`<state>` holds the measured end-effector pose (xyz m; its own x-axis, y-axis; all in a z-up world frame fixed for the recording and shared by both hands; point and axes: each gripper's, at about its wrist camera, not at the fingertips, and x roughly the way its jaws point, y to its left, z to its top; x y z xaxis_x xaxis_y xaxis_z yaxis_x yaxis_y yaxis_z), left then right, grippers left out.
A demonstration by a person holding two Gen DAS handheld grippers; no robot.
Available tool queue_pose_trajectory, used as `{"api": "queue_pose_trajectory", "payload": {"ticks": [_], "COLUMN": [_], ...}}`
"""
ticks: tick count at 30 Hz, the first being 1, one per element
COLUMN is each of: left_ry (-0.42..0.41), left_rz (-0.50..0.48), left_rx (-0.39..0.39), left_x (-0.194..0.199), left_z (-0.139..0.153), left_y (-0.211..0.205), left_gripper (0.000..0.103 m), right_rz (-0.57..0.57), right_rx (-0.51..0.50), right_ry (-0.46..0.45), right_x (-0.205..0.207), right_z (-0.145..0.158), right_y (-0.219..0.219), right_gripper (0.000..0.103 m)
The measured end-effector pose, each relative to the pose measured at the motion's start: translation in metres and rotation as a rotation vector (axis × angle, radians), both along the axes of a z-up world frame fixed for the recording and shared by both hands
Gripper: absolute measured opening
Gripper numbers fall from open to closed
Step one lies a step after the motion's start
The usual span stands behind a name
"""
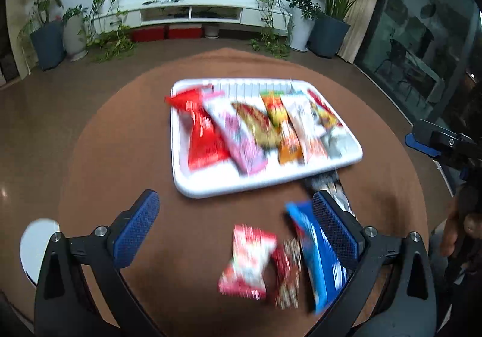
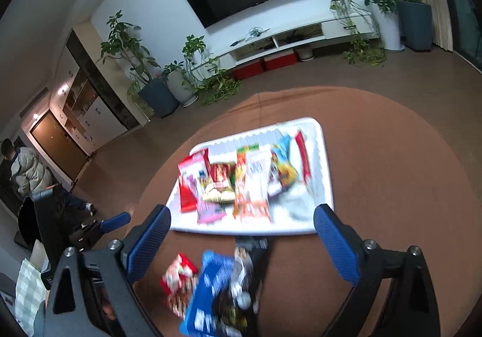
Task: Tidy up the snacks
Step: 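Pull both open tools back over the remaining snacks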
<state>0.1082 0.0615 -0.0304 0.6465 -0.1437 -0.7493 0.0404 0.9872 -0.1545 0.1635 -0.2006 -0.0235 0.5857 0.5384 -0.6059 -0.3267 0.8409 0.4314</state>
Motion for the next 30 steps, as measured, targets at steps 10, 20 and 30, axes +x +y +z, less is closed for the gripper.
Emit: {"api": "queue_pose_trajectory", "payload": {"ticks": [10,20,30], "left_ry": [0.101,0.129,0.183], "left_rz": [-0.027,-0.102,-0.189], "left_rx": [-0.026,0.106,0.191], "left_x": [-0.036,-0.019,0.001], "left_z": [-0.036,-0.027,-0.042], "left_y": [0.002,0.010,-0.008], "left_gripper": [0.101,0.091,0.079], "right_rz": [0.014,0.193,0.188], "right_rx": [0.013,-0.068,-0.233], "right_ry": [0.112,0.129,0.173], "right_x": [-0.049,-0.059,-0.045], "right_z": [-0.041,-0.047,-0.074], "right_y": [-0.009,0.070,0.096], "right_gripper": [0.080,0.061,0.041]}}
